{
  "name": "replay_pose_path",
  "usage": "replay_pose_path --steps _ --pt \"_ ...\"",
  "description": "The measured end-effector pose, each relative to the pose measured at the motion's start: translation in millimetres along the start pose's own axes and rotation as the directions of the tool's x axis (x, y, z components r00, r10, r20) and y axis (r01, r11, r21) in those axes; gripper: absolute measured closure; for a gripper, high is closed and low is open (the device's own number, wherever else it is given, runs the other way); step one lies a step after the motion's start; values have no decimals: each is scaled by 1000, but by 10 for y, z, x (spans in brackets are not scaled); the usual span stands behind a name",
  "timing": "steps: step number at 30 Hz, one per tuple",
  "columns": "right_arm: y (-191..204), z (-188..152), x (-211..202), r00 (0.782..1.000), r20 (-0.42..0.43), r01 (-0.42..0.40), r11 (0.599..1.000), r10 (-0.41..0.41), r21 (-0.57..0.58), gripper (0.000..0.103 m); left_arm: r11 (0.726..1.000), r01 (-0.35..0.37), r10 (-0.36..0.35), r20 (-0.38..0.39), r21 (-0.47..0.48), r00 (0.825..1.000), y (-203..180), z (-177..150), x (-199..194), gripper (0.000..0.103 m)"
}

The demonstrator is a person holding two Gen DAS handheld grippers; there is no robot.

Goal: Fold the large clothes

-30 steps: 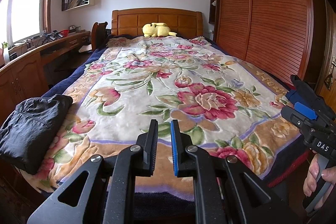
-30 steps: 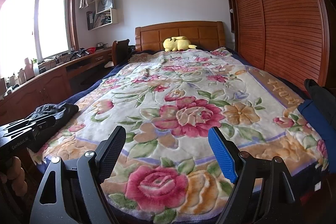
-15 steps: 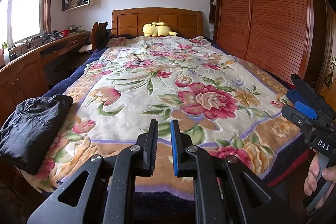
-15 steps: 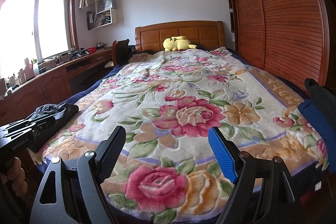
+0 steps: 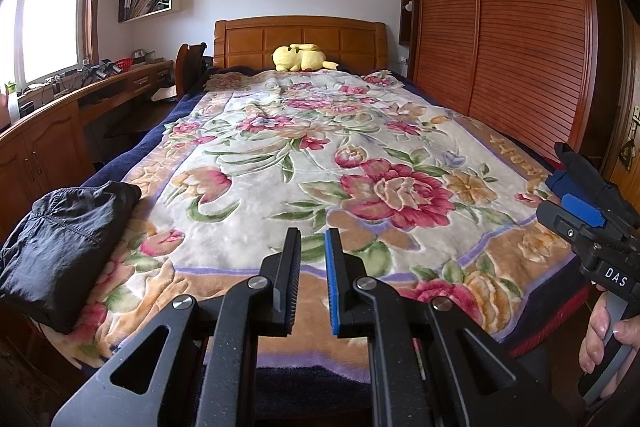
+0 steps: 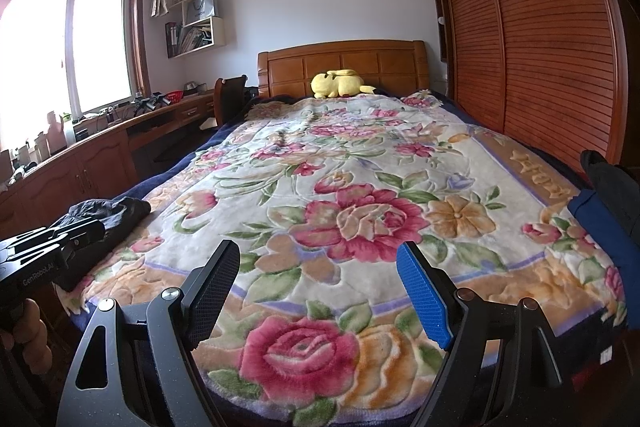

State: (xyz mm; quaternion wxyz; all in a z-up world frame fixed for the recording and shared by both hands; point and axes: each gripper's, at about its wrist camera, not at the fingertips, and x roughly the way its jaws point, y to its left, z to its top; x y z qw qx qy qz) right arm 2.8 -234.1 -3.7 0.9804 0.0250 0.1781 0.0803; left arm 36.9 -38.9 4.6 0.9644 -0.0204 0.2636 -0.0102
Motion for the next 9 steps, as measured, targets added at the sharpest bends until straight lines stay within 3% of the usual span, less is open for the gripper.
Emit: replay_pose_path --steps 9 --pt "5 1 9 1000 1 1 1000 -1 0 21 1000 -2 2 0 0 1000 -5 -2 -8 91"
